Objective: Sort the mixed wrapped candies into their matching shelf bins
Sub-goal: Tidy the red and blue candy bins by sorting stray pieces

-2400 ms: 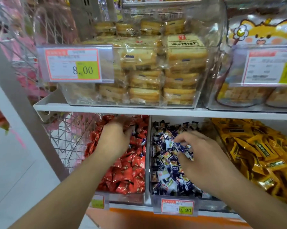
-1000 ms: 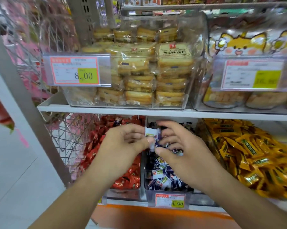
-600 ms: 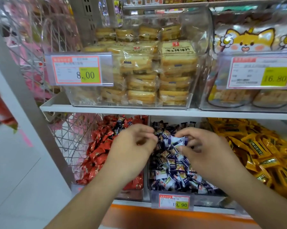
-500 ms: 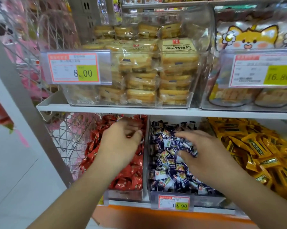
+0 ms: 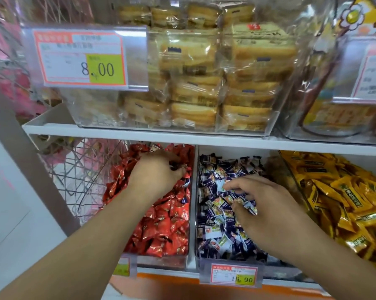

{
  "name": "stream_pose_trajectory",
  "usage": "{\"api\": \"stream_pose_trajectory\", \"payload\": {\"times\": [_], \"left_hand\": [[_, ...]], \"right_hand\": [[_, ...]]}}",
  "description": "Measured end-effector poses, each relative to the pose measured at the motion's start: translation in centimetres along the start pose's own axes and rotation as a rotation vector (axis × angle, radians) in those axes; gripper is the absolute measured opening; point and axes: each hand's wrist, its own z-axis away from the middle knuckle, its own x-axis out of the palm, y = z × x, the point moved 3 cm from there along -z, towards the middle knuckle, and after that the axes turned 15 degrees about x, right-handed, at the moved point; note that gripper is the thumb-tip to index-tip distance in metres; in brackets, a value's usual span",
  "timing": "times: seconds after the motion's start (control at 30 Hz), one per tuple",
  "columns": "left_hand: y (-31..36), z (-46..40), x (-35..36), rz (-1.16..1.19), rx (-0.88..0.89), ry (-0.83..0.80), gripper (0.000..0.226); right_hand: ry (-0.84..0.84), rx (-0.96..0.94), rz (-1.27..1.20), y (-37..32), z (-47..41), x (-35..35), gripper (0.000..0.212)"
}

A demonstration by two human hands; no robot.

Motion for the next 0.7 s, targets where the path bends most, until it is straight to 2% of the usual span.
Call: {"api": "stream_pose_trajectory", "payload": {"times": [0.13, 0.27, 0.4, 0.53, 0.7], "left_hand": [[0.0, -0.1, 0.0, 0.009, 0.006, -0.025, 0.03], [0.2, 0.5, -0.6, 0.02, 0.04, 0.034, 0.015], [0.2, 1.3, -0.8, 0.084, 0.059, 0.059, 0.012], [-0.1, 1.1, -0.8, 0.08, 0.055, -0.039, 0.035], [0.0, 0.9, -1.0, 0.126, 0.073, -0.129, 0.045]], "right_hand": [[-0.008, -0.018, -0.018, -0.5, 0.0, 0.4, 0.035], [-0.011, -0.025, -0.004, -0.5, 0.2, 0.5, 0.035], [-0.004, -0.034, -0.003, -0.5, 0.6, 0.3, 0.033], [-0.012, -0.031, 0.0, -0.7, 0.7, 0.3, 0.032], [-0.022, -0.031, 0.006, -0.5, 0.7, 0.3, 0.031]]}}
